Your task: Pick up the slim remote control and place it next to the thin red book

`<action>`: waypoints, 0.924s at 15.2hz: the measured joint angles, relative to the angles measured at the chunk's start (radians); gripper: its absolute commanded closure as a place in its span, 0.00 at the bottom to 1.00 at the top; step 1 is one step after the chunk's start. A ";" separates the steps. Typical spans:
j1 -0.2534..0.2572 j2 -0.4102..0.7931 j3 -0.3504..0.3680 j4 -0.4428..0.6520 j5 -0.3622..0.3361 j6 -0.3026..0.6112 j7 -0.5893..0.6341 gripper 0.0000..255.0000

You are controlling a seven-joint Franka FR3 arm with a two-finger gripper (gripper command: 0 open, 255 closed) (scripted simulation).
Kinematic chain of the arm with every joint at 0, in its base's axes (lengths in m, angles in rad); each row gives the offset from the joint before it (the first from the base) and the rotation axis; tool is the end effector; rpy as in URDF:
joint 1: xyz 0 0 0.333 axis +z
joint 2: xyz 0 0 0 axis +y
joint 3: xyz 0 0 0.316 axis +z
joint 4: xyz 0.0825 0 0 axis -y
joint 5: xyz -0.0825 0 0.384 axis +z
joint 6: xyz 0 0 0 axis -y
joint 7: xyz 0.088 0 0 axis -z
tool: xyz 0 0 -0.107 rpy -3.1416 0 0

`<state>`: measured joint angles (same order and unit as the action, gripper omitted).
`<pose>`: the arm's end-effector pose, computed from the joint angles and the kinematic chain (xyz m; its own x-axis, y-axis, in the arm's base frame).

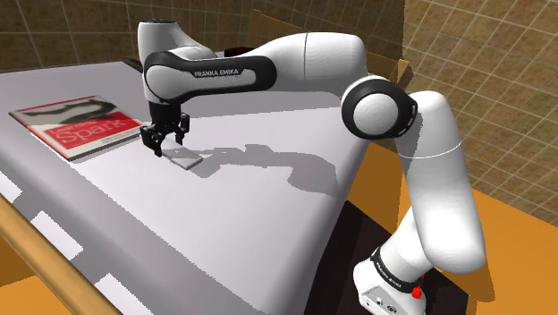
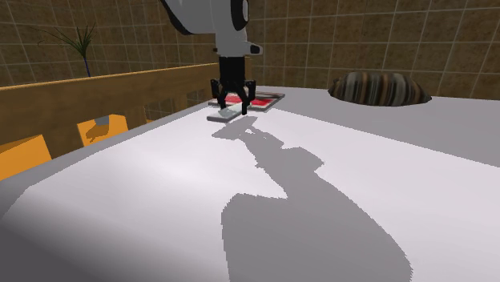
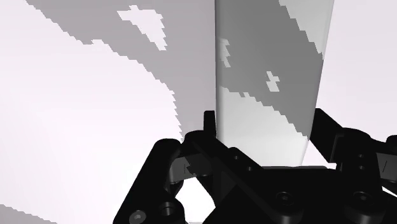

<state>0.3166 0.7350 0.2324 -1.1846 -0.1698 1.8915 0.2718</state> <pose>0.6669 0.3374 0.3578 0.9626 0.2707 -0.0085 0.2708 -0.9626 0.0080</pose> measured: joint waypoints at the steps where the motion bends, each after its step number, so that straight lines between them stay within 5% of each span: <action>1: 0.000 0.005 -0.001 -0.006 -0.001 0.011 0.000 1.00; 8: -0.001 0.008 -0.001 -0.015 -0.002 0.024 0.002 1.00; 9: 0.000 0.009 -0.001 -0.015 -0.002 0.023 0.002 0.00; 14: 0.000 0.008 -0.001 -0.014 -0.002 0.023 0.002 0.00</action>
<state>0.3162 0.7434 0.2310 -1.1990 -0.1719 1.9149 0.2736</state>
